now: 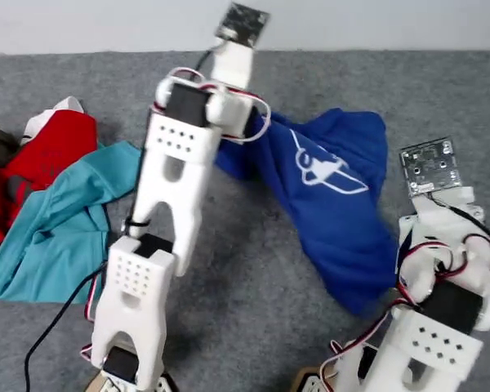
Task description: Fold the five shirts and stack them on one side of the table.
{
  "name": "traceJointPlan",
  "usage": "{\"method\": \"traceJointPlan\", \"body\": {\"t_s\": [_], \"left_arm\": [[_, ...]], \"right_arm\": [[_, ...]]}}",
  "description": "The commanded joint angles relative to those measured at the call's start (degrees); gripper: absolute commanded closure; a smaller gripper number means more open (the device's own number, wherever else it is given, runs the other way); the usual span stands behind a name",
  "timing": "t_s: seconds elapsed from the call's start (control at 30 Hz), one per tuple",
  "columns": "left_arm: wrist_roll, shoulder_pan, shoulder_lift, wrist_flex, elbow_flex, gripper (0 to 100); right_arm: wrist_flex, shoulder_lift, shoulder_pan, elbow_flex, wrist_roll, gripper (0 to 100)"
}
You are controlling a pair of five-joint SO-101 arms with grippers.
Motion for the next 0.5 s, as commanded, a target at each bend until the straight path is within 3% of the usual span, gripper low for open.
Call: {"method": "traceJointPlan", "body": {"t_s": [0.0,0.13,0.27,0.47], "left_arm": [[-0.9,-1.3,-5.2,1.2,0.4,99],[-0.9,-0.8,-5.2,1.1,5.1,99],[-1.0,0.0,-5.2,1.1,9.5,99],[-1.0,-0.2,-5.2,1.0,12.7,99]], "right_arm": [[5.1,0.0,-1.4,0.4,0.5,98.6],[9.8,0.0,-4.4,15.6,0.7,89.1],[3.8,-0.6,-9.1,30.9,0.4,76.8],[-0.2,-0.7,-25.8,36.6,-0.7,75.7]]}}
